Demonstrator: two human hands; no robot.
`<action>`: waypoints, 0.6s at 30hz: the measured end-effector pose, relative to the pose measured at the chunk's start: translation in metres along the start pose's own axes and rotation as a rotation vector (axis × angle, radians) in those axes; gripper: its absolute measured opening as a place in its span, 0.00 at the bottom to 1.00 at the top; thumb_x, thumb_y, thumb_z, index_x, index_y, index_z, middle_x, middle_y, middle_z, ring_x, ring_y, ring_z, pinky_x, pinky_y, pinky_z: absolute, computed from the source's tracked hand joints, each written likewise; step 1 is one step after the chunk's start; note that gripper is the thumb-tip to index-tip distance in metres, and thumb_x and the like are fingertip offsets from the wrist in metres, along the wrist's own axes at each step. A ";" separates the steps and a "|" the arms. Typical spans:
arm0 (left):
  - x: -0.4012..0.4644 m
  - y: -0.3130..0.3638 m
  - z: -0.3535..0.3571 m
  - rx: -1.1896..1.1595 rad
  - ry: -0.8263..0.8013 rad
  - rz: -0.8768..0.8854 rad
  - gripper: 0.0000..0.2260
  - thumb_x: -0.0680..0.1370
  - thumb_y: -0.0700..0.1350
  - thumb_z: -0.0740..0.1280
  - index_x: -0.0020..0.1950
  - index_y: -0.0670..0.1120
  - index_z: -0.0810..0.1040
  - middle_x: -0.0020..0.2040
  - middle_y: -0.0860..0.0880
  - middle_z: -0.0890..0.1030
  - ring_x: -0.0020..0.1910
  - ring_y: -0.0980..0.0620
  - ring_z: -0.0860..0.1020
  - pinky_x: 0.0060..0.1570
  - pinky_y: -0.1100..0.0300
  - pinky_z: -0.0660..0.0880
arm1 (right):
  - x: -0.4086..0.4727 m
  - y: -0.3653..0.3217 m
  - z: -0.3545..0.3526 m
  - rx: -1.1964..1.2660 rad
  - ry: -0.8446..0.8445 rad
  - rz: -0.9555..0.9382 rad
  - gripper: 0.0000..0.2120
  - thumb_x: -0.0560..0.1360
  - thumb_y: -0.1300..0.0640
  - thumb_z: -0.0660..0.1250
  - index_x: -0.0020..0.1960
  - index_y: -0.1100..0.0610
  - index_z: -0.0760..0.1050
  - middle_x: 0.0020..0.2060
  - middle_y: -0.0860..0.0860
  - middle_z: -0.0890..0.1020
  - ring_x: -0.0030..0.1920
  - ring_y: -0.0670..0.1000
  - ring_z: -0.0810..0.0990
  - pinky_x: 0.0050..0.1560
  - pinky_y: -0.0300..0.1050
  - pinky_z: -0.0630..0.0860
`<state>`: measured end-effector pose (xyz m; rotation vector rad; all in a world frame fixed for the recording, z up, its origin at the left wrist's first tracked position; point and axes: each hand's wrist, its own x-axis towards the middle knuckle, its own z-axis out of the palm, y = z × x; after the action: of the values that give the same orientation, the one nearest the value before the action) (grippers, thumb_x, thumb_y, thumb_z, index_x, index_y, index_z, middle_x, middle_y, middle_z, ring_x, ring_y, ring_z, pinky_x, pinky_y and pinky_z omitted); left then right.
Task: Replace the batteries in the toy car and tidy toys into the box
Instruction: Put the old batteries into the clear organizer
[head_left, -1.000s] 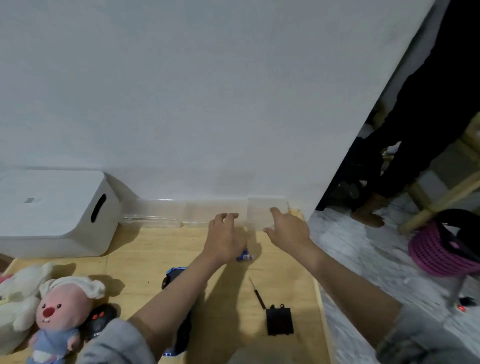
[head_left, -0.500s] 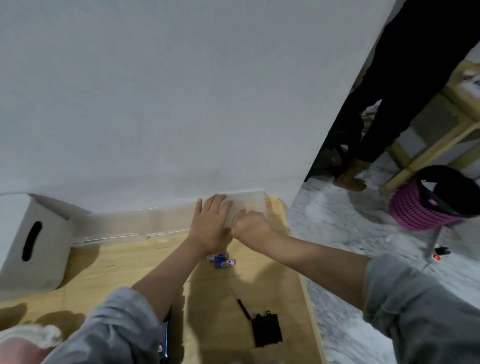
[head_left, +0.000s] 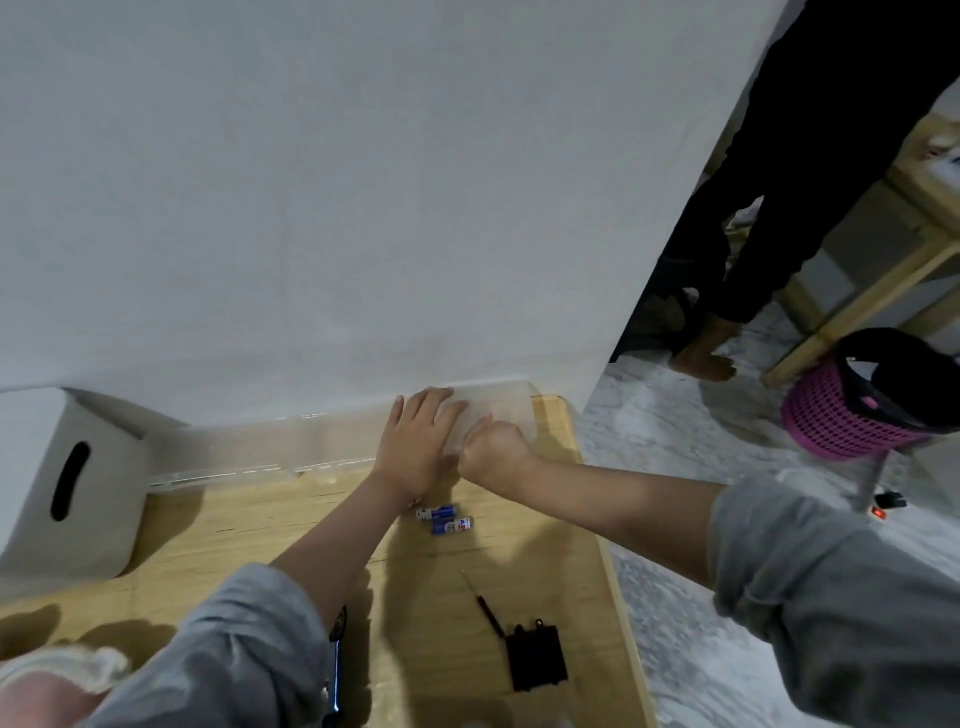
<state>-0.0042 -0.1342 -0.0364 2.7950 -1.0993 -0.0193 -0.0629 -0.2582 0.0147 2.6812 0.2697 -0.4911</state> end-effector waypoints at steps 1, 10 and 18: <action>0.000 0.000 0.000 -0.002 0.001 0.001 0.33 0.64 0.49 0.77 0.67 0.47 0.72 0.67 0.46 0.72 0.66 0.42 0.69 0.66 0.40 0.64 | 0.000 -0.001 0.004 -0.014 0.023 -0.088 0.15 0.76 0.64 0.59 0.61 0.67 0.74 0.58 0.66 0.77 0.57 0.64 0.77 0.44 0.48 0.75; 0.000 0.001 -0.001 0.037 0.059 0.022 0.42 0.54 0.53 0.81 0.65 0.45 0.70 0.59 0.45 0.77 0.57 0.43 0.77 0.56 0.42 0.75 | -0.013 0.023 -0.006 0.012 0.142 -0.245 0.07 0.74 0.65 0.64 0.49 0.59 0.79 0.43 0.53 0.82 0.42 0.55 0.81 0.31 0.41 0.66; -0.008 0.007 0.001 0.119 0.122 -0.064 0.58 0.57 0.63 0.78 0.74 0.38 0.52 0.69 0.35 0.62 0.67 0.38 0.65 0.60 0.40 0.70 | -0.018 0.056 -0.008 0.077 0.505 -0.081 0.14 0.51 0.64 0.76 0.33 0.59 0.74 0.18 0.50 0.73 0.15 0.52 0.70 0.22 0.35 0.56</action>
<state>-0.0150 -0.1337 -0.0367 2.8903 -1.0135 0.2144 -0.0629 -0.3073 0.0480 2.8391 0.5095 0.1691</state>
